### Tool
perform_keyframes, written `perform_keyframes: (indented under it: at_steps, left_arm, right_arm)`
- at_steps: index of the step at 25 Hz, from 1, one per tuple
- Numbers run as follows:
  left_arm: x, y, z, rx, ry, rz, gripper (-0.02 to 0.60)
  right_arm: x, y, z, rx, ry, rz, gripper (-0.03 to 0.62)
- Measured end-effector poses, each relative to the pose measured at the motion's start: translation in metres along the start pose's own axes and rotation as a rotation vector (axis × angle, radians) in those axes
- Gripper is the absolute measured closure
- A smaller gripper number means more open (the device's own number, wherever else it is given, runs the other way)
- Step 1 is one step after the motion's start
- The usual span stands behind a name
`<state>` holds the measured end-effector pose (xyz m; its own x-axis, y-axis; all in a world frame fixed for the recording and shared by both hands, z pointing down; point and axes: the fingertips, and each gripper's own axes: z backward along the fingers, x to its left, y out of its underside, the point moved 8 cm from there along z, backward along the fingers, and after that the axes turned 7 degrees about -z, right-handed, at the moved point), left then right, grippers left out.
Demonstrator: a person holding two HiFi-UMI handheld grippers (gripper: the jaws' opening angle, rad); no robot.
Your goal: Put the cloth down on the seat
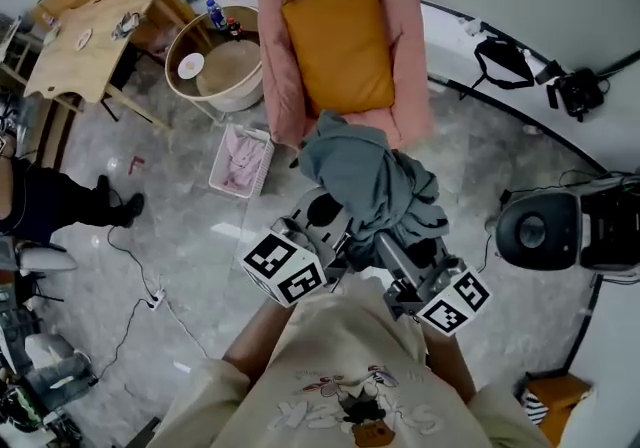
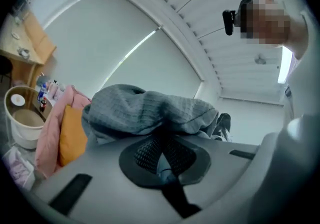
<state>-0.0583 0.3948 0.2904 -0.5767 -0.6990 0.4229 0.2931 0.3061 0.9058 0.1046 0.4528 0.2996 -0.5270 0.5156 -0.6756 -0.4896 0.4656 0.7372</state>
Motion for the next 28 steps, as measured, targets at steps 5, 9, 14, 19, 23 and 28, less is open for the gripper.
perform_keyframes:
  at_steps: [5, 9, 14, 19, 23, 28]
  left_arm:
    - [-0.041, -0.006, 0.007, -0.050, -0.106, -0.076, 0.589]
    - [-0.064, -0.002, 0.024, -0.057, -0.166, -0.110, 0.589]
    - [-0.087, 0.008, 0.041, -0.053, -0.208, -0.096, 0.589]
    - [-0.117, 0.029, 0.041, -0.017, -0.232, -0.079, 0.589]
    - [-0.139, 0.046, 0.033, -0.015, -0.235, -0.035, 0.589]
    - [-0.143, 0.052, 0.026, -0.005, -0.224, 0.000, 0.589]
  right_arm:
    - [0.010, -0.017, 0.025, 0.039, -0.054, 0.057, 0.375]
    - [0.018, -0.011, 0.040, 0.063, -0.105, 0.054, 0.375]
    - [0.028, -0.003, 0.062, 0.082, -0.128, 0.057, 0.375]
    - [0.025, 0.004, 0.100, 0.093, -0.117, 0.036, 0.375]
    - [0.018, 0.004, 0.128, 0.073, -0.110, 0.021, 0.375]
    - [0.013, 0.000, 0.136, 0.085, -0.093, 0.022, 0.375]
